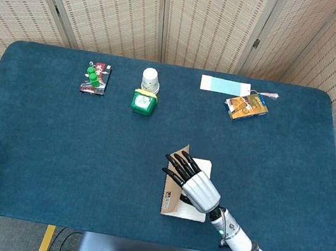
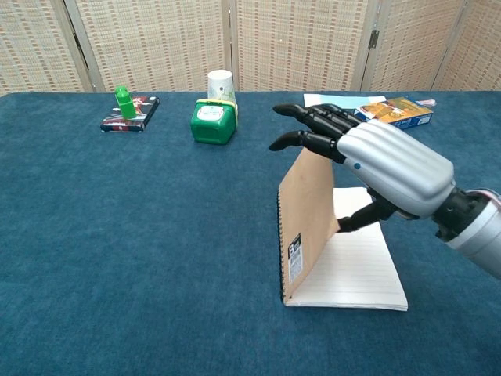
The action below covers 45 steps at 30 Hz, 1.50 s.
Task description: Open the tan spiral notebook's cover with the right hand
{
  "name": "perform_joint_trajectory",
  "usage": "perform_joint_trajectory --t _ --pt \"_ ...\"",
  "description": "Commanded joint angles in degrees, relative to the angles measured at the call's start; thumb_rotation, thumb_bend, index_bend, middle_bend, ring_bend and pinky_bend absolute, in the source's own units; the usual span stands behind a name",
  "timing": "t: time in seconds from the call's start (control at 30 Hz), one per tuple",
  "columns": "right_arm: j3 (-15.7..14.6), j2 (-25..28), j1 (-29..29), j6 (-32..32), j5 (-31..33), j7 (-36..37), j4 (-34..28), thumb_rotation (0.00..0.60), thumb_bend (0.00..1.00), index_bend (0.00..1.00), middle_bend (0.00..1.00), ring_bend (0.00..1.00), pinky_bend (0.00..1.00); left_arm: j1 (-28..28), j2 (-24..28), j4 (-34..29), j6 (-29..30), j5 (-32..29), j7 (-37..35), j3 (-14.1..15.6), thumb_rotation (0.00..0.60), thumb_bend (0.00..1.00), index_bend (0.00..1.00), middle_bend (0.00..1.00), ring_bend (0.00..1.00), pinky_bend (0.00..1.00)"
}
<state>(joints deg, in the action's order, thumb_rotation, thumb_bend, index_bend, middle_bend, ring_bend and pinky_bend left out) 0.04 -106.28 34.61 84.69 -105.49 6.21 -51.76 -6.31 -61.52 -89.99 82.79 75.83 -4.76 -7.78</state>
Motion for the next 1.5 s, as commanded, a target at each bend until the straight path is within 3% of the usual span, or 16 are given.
perform_joint_trajectory --t 0.03,0.3,0.63,0.83,0.97,1.07,1.13,1.33,1.5 --pt "1.28 -0.82 2.09 -2.09 0.56 -1.13 -1.24 0.6 0.22 0.14 0.0 0.0 0.0 0.14 0.23 0.06 0.0 -0.33 -0.44 -0.2 0.553 0.13 0.07 0.16 0.08 0.17" --pt "4.59 -5.69 7.2 -6.43 2.71 0.13 0.76 0.6 0.21 0.04 0.0 0.0 0.0 0.58 1.48 0.67 -0.82 -2.34 -3.63 -1.24 0.559 0.13 0.07 0.16 0.08 0.17" --pt "6.71 -14.59 14.28 -18.6 8.03 6.42 12.8 0.6 0.2 0.01 0.0 0.0 0.0 1.06 2.76 0.44 -2.16 -5.26 -4.38 -2.1 0.562 0.13 0.07 0.15 0.08 0.17" --pt "6.37 -17.57 15.6 -18.82 8.88 10.71 18.1 0.6 0.2 0.0 0.0 0.0 0.0 1.27 3.34 0.29 -2.34 -5.34 -5.29 -2.28 0.564 0.13 0.07 0.15 0.08 0.17" --pt "6.34 -16.32 15.21 -16.09 9.0 11.38 17.44 0.6 0.2 0.0 0.0 0.0 0.0 1.51 3.61 0.26 -1.89 -4.78 -5.44 -2.18 0.567 0.13 0.07 0.15 0.08 0.17" --pt "6.18 -11.36 13.27 -13.46 9.3 9.45 11.33 0.6 0.19 0.0 0.0 0.0 0.0 1.64 3.81 -0.4 -1.32 -3.72 -5.19 -1.9 0.57 0.13 0.07 0.15 0.08 0.17" --pt "5.68 -4.83 10.96 -12.6 9.84 4.65 2.8 0.6 0.19 0.0 0.0 0.0 0.0 1.68 3.86 -1.01 -0.76 -2.48 -4.22 -1.43 0.572 0.13 0.07 0.15 0.07 0.17" --pt "2.56 20.28 1.23 -15.8 18.55 -21.59 -32.65 0.6 0.19 0.0 0.0 0.0 0.0 1.39 2.79 -3.4 0.56 -0.06 -0.34 -0.51 0.572 0.13 0.07 0.15 0.07 0.17" --pt "-1.16 31.66 -6.99 -10.58 24.47 -34.51 -48.04 0.6 0.19 0.0 0.0 0.0 0.0 0.78 1.78 -4.95 0.19 2.01 3.87 0.93 0.582 0.13 0.07 0.15 0.07 0.17"
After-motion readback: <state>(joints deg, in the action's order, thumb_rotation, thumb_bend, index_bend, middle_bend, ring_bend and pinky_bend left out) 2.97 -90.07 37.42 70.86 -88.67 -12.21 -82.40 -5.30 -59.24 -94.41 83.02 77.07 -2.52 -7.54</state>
